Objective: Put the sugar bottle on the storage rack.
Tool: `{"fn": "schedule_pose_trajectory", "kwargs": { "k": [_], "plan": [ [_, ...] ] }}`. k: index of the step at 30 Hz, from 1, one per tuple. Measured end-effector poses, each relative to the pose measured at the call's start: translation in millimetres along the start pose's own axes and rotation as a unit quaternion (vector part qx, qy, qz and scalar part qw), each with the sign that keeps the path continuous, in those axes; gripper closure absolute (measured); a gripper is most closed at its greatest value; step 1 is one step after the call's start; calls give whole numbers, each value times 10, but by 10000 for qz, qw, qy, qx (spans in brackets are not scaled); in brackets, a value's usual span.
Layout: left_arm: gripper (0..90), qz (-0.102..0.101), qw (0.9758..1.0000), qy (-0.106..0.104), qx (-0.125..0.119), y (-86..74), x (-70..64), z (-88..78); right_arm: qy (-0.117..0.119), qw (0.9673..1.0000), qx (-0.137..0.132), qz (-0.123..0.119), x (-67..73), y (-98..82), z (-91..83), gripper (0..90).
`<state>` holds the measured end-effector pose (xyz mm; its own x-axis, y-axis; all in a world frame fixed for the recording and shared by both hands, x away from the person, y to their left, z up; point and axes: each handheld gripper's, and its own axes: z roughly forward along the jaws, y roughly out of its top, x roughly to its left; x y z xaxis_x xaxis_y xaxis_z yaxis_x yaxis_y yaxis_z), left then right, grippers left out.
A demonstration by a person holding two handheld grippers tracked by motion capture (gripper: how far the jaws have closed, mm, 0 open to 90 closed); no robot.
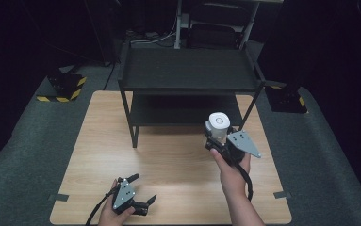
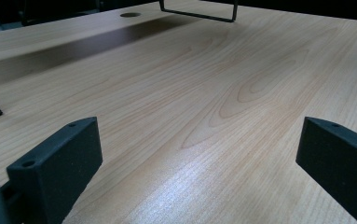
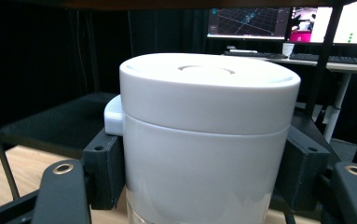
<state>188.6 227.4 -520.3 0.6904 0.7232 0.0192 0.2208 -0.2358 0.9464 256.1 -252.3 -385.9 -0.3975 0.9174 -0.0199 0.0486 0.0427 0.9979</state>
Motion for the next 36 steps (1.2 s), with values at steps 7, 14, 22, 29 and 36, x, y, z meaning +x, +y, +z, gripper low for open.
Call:
{"fn": "schedule_pose_trajectory", "kwargs": {
  "k": [7,14,22,29,36],
  "plan": [
    [6,0,10000,-13,-8,-3,4,0,-49,10000,-11,11,8,164,205,305],
    [5,9,10000,-40,-8,-2,15,-1,-108,9999,20,-34,23,254,403,305],
    [5,16,10000,-61,-17,-5,22,-1,-226,9997,87,-23,24,305,714,305],
    [5,15,10000,-82,-28,-9,28,-1,-354,9993,89,-29,32,274,942,304],
    [5,23,9999,-107,-21,-7,39,-4,-444,9990,-5,-76,47,220,1110,304]
  ]
}}
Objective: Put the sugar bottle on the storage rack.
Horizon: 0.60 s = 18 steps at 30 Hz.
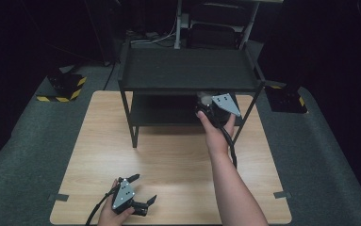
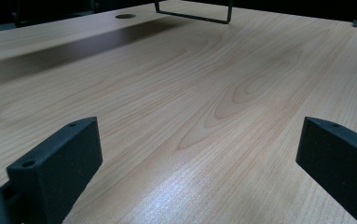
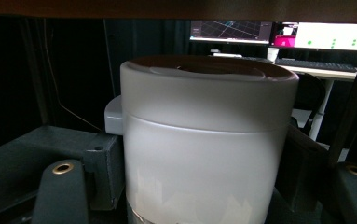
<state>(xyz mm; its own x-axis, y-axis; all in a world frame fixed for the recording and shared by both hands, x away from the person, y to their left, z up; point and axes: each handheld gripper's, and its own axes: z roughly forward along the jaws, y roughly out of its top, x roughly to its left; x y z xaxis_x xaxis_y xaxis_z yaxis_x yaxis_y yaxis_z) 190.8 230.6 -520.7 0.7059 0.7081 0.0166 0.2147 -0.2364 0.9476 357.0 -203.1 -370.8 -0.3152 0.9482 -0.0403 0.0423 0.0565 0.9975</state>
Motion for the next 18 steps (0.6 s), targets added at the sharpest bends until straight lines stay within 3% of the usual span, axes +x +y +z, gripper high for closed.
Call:
{"fn": "schedule_pose_trajectory", "kwargs": {
  "k": [6,18],
  "plan": [
    [5,7,10000,-15,-3,-1,6,0,-68,9999,-83,-85,17,-59,87,304],
    [5,12,10000,-11,-3,-1,3,-1,-100,9999,-70,1,44,-108,124,303]
  ]
}}
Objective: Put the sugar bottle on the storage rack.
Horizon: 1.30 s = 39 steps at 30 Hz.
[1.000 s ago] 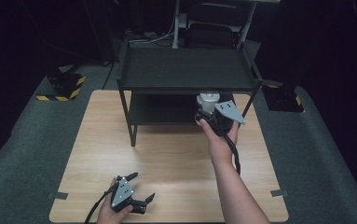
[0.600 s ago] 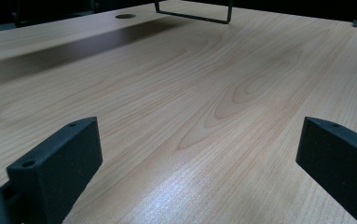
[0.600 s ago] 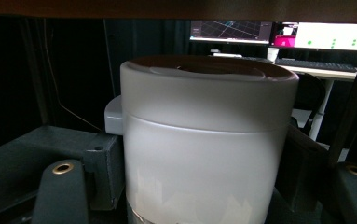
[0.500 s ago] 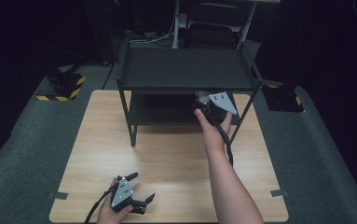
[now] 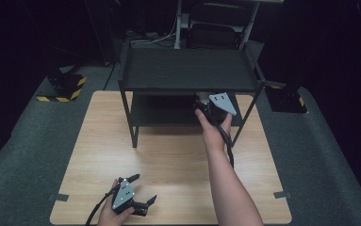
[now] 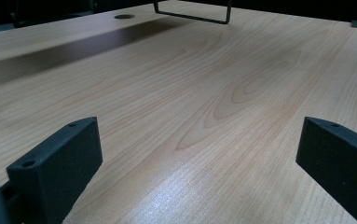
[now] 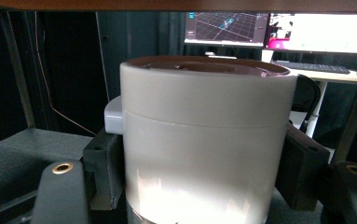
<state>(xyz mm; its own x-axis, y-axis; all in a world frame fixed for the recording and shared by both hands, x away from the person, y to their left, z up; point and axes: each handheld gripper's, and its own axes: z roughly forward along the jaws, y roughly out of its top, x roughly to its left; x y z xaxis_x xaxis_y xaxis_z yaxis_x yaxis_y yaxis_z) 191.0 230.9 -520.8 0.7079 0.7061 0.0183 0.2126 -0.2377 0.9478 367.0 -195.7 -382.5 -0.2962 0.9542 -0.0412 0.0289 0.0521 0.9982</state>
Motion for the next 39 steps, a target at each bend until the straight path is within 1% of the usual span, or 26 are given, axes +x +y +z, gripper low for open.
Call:
{"fn": "schedule_pose_trajectory", "kwargs": {
  "k": [4,5,6,7,8,9,11,12,13,14,15,16,19,23,27,32,36,39],
  "plan": [
    [5,5,10000,5,-1,0,-2,0,28,10000,9,20,-15,2,-1,299],
    [6,3,10000,2,-2,-1,-1,0,48,10000,22,45,-26,5,0,272],
    [5,3,10000,2,-2,-1,-1,0,48,10000,22,45,-26,5,0,272],
    [5,0,10000,0,-1,0,0,0,87,9999,51,92,-44,13,2,226],
    [6,-3,10000,-2,0,0,1,0,115,9998,61,153,-54,15,2,199],
    [5,-3,10000,-5,1,0,2,0,123,9997,81,176,-50,23,-5,148],
    [5,-8,10000,-10,3,2,4,1,126,9998,80,107,-38,27,-13,101],
    [6,-8,10000,-10,3,2,4,1,126,9998,80,107,-38,27,-13,101],
    [6,-7,10000,-10,4,2,4,1,120,9999,93,76,-29,34,-20,73],
    [5,-7,10000,-10,5,2,4,1,88,9999,69,42,-13,31,-35,27],
    [5,-7,10000,-10,5,2,4,1,88,9999,69,42,-13,31,-35,27],
    [5,-5,10000,-10,6,3,4,2,92,9999,60,22,-13,34,-45,7],
    [5,1,10000,-8,15,5,3,1,167,9999,9,-20,-49,27,-72,0],
    [5,1,10000,0,-2,0,-2,3,266,9996,17,-18,-93,34,-143,0],
    [5,9,10000,0,2,1,-2,3,311,9995,-24,-32,-119,13,-204,0],
    [6,10,10000,2,10,4,-3,4,415,9991,-114,-55,-151,-42,-341,1],
    [5,14,10000,12,12,5,-8,5,511,9986,-166,-23,-182,-73,-442,0],
    [5,12,10000,12,20,7,-10,7,621,9978,-218,-74,-203,-117,-558,0]
  ]
}}
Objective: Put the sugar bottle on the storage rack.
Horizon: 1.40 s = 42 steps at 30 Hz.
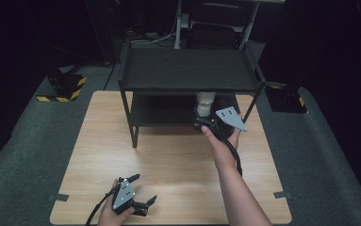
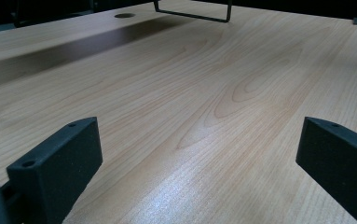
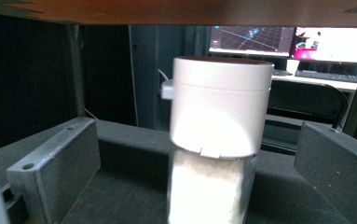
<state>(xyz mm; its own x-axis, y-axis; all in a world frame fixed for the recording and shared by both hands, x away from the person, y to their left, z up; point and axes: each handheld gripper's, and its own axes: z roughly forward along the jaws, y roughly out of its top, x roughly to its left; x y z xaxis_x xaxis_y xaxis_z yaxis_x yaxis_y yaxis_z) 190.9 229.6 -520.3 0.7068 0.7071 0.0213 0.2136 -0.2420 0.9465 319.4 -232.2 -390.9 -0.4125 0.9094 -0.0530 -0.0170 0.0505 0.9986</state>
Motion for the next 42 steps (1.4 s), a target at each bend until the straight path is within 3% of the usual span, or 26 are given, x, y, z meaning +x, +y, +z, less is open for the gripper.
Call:
{"fn": "schedule_pose_trajectory", "kwargs": {
  "k": [19,28,39,42],
  "plan": [
    [5,6,10000,26,10,3,-10,1,283,9994,-171,-119,-27,-318,-585,0],
    [6,11,10000,44,22,8,-17,3,523,9983,-210,-142,-124,-593,-884,0],
    [5,23,10000,59,15,5,-25,2,662,9975,-15,-249,-180,-972,-1272,0],
    [5,17,10000,65,15,5,-28,2,657,9976,50,-230,-188,-1020,-1311,0]
  ]
}}
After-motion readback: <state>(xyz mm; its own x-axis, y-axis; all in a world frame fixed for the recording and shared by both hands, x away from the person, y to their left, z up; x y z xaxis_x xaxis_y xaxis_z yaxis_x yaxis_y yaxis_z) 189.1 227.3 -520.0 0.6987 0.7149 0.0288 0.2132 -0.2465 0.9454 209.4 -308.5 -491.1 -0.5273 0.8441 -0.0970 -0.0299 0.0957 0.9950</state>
